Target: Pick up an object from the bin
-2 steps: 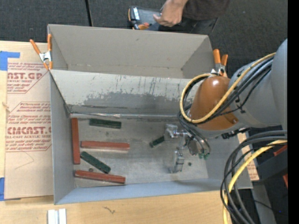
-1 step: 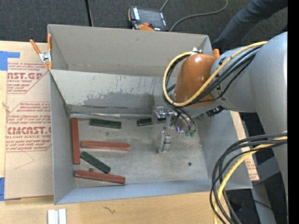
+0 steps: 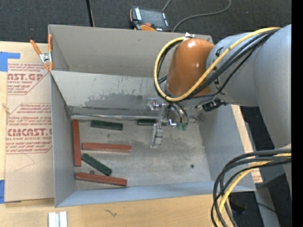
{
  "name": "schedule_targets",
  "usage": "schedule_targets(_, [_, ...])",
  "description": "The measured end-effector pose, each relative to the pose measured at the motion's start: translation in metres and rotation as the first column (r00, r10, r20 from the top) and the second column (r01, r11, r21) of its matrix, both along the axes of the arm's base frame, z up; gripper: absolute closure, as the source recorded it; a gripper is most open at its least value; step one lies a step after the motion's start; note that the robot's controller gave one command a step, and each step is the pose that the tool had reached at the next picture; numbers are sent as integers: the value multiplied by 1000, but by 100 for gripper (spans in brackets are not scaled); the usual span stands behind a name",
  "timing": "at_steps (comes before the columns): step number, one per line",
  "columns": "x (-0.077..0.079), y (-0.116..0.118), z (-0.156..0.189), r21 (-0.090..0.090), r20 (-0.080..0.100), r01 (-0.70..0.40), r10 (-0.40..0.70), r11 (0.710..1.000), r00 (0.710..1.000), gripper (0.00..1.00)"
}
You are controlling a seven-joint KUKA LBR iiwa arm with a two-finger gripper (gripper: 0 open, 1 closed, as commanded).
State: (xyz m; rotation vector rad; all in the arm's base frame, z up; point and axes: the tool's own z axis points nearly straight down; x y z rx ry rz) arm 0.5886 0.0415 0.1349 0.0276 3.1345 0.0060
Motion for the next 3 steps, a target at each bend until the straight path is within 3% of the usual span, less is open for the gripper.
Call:
schedule_targets(1, [-15, 72, -68, -1, -11, -109, 109, 994, 994, 0])
schedule_targets(2, [-13, 69, -65, -3, -6, -104, 104, 995, 995, 100])
schedule_targets(3, [-20, 49, 94, -2, 3, -73, 73, 997, 997, 100])
